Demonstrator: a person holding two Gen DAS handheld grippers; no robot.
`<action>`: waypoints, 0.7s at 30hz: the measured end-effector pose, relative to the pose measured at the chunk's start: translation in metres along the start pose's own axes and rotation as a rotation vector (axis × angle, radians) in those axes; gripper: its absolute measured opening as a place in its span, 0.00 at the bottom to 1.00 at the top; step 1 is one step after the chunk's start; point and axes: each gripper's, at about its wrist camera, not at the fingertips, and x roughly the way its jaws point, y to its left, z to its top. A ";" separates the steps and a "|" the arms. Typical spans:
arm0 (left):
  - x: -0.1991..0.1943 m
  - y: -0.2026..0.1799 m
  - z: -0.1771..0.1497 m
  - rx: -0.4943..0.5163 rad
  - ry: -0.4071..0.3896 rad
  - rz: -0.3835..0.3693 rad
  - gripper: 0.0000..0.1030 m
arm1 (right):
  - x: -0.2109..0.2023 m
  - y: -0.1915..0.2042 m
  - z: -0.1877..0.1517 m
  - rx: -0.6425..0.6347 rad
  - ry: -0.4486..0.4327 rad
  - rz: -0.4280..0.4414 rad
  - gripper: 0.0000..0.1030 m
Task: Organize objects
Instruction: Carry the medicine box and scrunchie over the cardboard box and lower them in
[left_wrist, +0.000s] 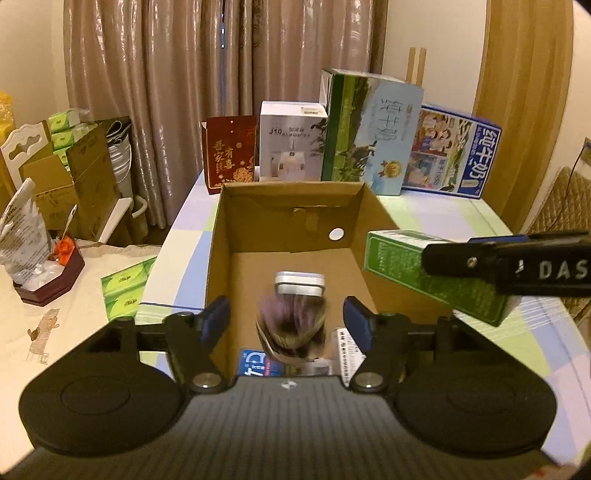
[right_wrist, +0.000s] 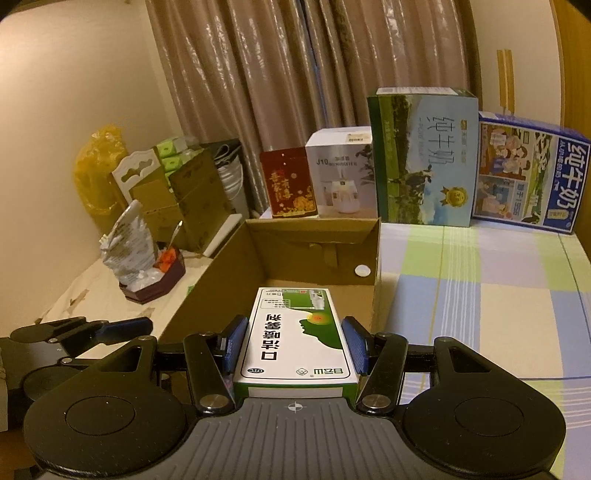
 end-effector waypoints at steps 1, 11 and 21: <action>0.001 0.001 -0.002 -0.002 0.002 0.000 0.58 | 0.001 0.000 -0.001 -0.001 0.002 0.000 0.51; -0.009 0.009 -0.021 -0.040 0.023 0.005 0.58 | 0.007 0.002 -0.011 0.004 0.026 0.007 0.51; -0.017 0.010 -0.023 -0.062 0.031 -0.005 0.58 | 0.007 0.009 -0.007 -0.003 0.016 0.008 0.51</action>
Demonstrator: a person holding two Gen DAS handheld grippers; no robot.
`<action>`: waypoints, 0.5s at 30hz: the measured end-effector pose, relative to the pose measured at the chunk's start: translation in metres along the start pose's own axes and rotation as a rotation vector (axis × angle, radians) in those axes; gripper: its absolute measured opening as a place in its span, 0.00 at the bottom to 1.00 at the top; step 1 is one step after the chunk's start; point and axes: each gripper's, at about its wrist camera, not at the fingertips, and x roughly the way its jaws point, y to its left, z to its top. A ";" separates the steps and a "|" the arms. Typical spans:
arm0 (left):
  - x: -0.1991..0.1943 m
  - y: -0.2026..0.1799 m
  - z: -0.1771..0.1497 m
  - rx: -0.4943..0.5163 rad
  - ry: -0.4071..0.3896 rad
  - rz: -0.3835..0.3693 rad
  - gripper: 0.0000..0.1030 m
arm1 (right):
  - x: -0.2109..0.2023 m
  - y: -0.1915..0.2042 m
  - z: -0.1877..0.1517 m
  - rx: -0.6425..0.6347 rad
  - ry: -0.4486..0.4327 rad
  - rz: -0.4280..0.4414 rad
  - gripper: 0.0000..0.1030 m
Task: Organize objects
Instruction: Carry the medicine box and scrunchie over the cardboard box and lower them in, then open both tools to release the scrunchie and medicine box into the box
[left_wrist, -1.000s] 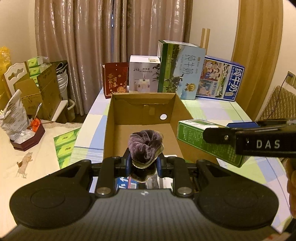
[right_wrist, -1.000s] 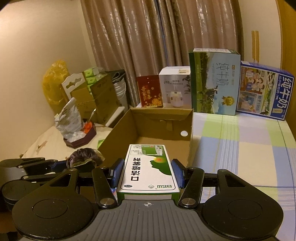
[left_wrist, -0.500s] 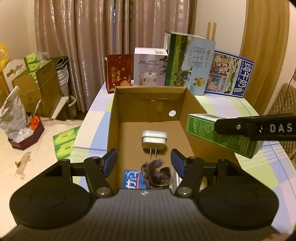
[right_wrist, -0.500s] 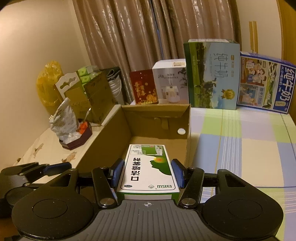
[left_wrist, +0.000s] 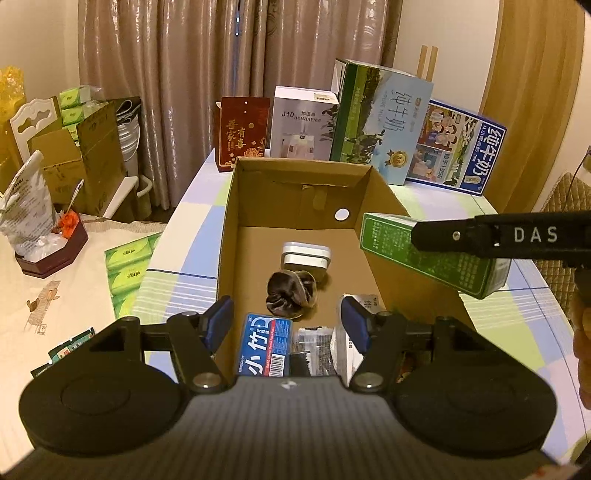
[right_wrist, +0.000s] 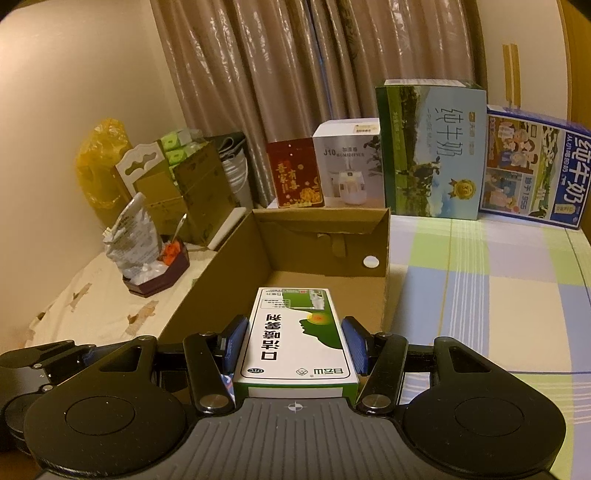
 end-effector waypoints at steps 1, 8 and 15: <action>-0.001 0.000 0.000 -0.001 -0.002 -0.001 0.58 | 0.000 0.000 0.000 0.000 0.000 0.000 0.51; -0.003 0.001 0.001 -0.001 -0.006 -0.004 0.58 | 0.002 0.003 0.005 -0.004 -0.007 -0.001 0.51; -0.002 0.004 0.002 -0.005 -0.008 0.006 0.58 | 0.009 0.004 0.012 0.006 -0.024 0.009 0.51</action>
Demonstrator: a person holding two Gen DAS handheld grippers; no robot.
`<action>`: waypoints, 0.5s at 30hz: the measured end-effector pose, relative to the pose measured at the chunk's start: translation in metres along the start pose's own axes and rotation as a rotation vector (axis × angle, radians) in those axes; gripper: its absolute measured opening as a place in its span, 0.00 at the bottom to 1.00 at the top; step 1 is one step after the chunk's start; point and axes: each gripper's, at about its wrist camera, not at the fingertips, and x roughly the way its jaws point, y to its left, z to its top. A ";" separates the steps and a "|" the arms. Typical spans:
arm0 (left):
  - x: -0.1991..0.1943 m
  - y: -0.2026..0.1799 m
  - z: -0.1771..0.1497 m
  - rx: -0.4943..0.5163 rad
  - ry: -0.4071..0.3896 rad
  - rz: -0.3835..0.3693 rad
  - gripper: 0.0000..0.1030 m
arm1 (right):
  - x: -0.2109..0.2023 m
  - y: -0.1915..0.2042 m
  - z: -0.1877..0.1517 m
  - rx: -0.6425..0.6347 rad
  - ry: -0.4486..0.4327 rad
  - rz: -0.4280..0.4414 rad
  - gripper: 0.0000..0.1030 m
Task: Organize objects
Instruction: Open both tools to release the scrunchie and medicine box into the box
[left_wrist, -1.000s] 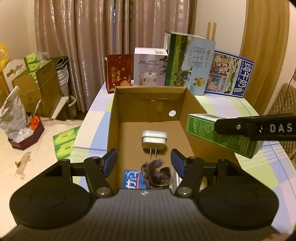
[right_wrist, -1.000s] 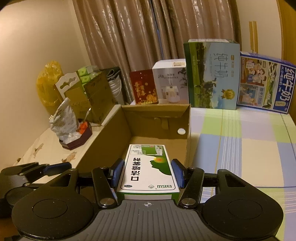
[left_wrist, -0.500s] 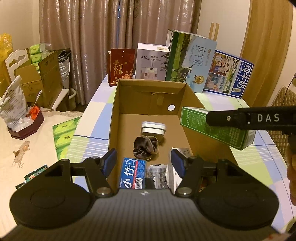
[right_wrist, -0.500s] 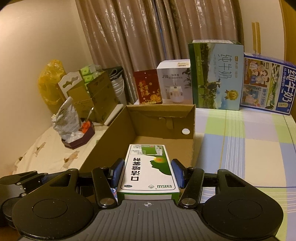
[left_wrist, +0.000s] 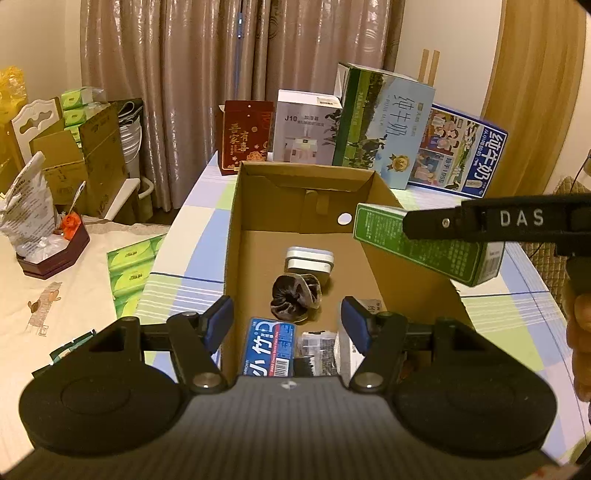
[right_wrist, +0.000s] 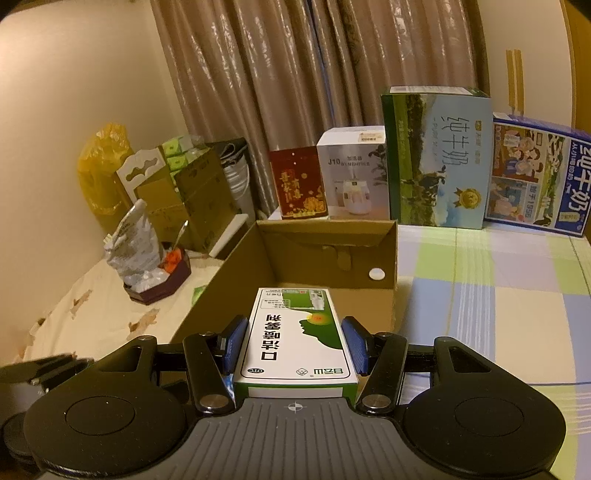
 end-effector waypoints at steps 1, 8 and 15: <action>0.000 0.002 0.000 -0.001 0.000 0.001 0.58 | 0.002 -0.001 0.001 0.008 -0.014 0.008 0.53; 0.000 0.010 -0.003 -0.015 0.005 0.016 0.58 | 0.002 -0.020 0.001 0.080 -0.035 0.018 0.76; -0.002 0.010 -0.006 -0.030 0.006 0.015 0.64 | -0.011 -0.032 -0.015 0.111 0.001 -0.007 0.80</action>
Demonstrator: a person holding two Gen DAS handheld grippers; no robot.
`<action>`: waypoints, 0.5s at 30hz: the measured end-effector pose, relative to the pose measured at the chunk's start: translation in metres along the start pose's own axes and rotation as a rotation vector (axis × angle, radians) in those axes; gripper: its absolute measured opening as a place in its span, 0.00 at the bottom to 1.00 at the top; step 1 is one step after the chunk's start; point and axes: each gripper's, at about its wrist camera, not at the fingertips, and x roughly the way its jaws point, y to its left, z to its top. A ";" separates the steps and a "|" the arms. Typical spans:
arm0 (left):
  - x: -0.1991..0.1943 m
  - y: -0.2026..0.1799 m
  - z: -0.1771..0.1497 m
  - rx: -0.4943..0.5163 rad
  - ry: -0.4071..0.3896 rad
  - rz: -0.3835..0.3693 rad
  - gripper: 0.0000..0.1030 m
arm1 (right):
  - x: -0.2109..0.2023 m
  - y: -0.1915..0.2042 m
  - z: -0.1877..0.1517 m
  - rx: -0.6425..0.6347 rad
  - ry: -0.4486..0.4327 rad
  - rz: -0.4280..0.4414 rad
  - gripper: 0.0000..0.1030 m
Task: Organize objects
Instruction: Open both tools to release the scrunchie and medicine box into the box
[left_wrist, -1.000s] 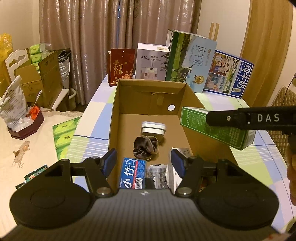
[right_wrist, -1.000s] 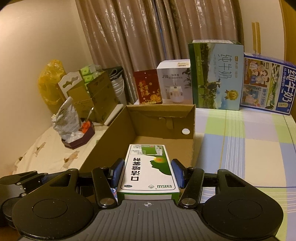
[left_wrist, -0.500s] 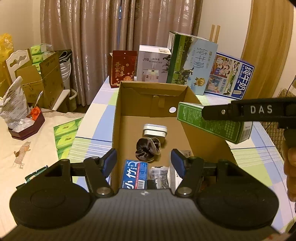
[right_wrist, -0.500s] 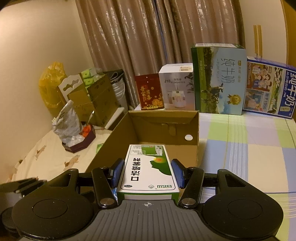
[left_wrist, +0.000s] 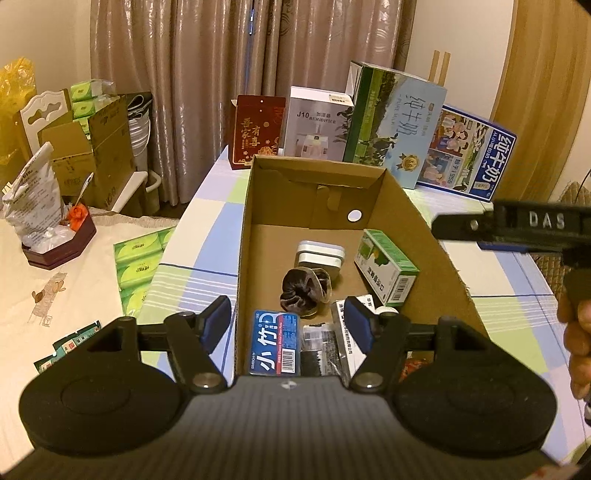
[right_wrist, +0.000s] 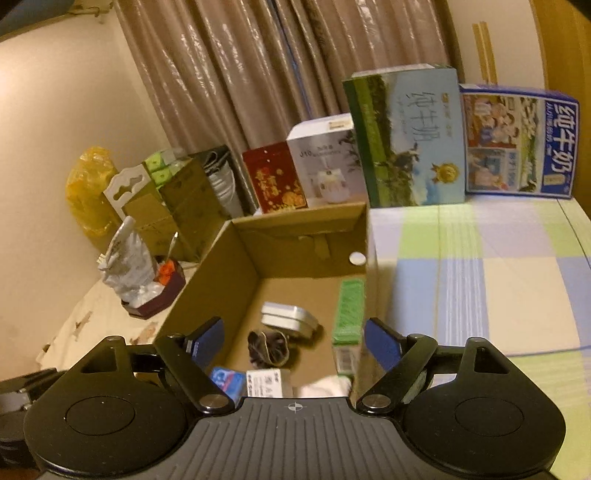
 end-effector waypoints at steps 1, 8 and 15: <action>-0.002 -0.001 0.000 -0.001 -0.002 0.000 0.65 | -0.002 -0.001 -0.001 0.003 0.003 -0.002 0.80; -0.012 -0.005 0.000 -0.004 0.004 0.013 0.68 | -0.020 0.001 -0.012 0.002 0.011 -0.016 0.89; -0.036 -0.002 -0.001 -0.027 -0.013 0.020 0.94 | -0.043 0.010 -0.023 -0.001 0.029 -0.033 0.98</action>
